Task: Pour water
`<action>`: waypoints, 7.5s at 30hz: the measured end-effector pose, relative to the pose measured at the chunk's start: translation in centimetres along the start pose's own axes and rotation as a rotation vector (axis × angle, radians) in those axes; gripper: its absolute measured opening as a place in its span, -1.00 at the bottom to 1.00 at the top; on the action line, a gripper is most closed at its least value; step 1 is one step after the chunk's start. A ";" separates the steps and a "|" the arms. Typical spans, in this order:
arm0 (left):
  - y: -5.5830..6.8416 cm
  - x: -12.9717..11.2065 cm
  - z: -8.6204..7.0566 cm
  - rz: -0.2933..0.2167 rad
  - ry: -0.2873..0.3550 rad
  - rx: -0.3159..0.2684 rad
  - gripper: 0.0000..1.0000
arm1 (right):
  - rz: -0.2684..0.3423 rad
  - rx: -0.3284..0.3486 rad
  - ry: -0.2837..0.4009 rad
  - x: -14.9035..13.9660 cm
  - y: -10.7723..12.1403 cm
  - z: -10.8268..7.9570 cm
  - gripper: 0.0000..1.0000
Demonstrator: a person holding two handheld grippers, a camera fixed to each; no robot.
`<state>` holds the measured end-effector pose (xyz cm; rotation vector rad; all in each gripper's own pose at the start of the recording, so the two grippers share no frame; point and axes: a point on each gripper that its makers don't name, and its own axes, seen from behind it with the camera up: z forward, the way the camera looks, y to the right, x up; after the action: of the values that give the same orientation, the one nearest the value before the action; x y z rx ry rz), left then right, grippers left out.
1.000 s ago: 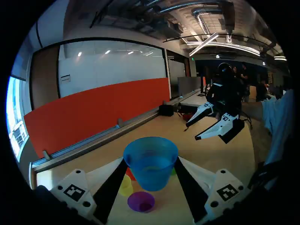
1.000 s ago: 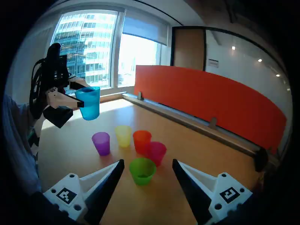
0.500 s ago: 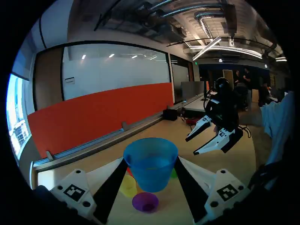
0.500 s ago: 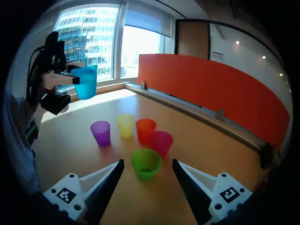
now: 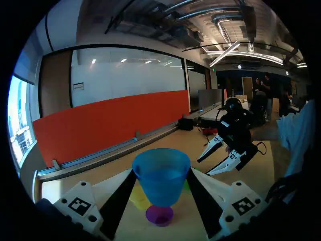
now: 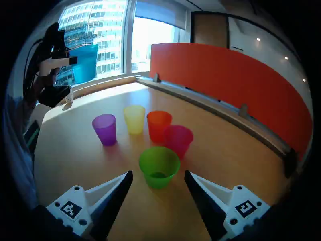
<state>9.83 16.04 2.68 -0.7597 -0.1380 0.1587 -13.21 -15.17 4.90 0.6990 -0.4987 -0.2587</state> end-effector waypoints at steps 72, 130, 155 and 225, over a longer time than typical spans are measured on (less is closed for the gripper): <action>-1.2 -0.2 -2.2 -0.031 0.068 0.043 0.71 | -0.055 0.017 0.301 10.9 -4.4 -3.2 0.82; 0.1 5.2 -2.6 0.135 0.186 0.052 0.71 | -0.102 0.123 0.497 18.3 -11.0 -5.7 0.82; 1.1 9.3 -3.1 0.416 0.224 0.116 0.71 | -0.104 0.195 0.503 18.2 -14.3 -4.7 0.82; 2.2 15.4 -2.2 1.014 0.207 0.250 0.71 | -0.108 0.262 0.501 18.0 -16.0 -3.5 0.80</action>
<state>25.14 19.11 0.64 -0.5319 0.4728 1.0355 2.97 -32.11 -1.76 1.0110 -0.0135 -0.1112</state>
